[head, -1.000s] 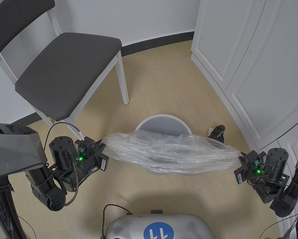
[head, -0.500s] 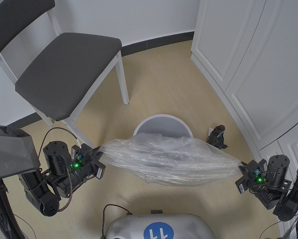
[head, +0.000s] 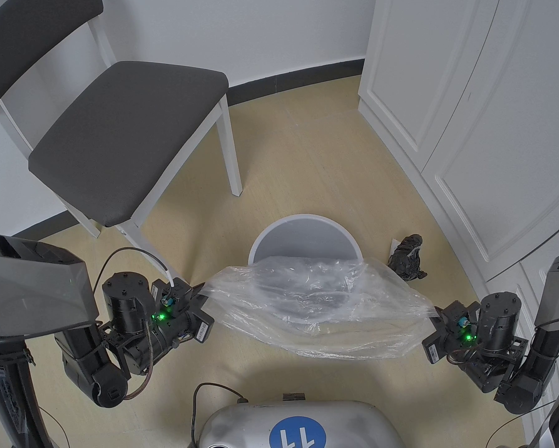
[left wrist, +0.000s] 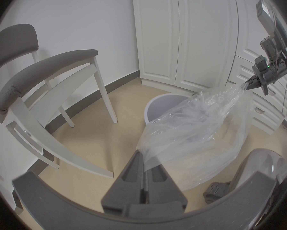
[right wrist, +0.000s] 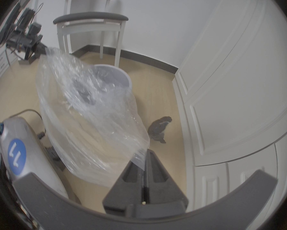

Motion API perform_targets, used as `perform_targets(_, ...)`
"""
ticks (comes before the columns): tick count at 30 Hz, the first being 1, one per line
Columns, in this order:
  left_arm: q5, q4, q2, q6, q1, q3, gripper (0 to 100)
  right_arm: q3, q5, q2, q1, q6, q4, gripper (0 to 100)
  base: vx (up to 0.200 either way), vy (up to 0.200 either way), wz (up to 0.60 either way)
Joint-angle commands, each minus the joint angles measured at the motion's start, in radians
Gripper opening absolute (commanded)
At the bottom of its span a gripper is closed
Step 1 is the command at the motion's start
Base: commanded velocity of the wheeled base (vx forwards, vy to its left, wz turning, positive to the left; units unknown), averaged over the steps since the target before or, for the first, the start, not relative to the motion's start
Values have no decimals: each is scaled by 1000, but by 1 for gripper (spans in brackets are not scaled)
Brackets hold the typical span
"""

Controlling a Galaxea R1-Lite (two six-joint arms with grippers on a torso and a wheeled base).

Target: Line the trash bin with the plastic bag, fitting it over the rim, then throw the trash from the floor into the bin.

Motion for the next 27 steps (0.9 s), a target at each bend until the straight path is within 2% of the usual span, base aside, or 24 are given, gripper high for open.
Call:
perform_targets(1,3,-1,-8,-9,-12,-25,0,-56,-2,14,44,38,-18,0,0,0,0)
perform_targets(10,6,0,-103,-73,-10,-43,0,-117,-10,-9,65,90,-18,0,0,0,0)
perform_targets(18,4,0,-127,-75,-8,-40,0,-111,-10,-48,65,92,-18,0,0,0,0)
perform_targets(27,7,2,-92,-70,-2,-37,0,-92,-10,7,55,88,-18,0,0,0,0)
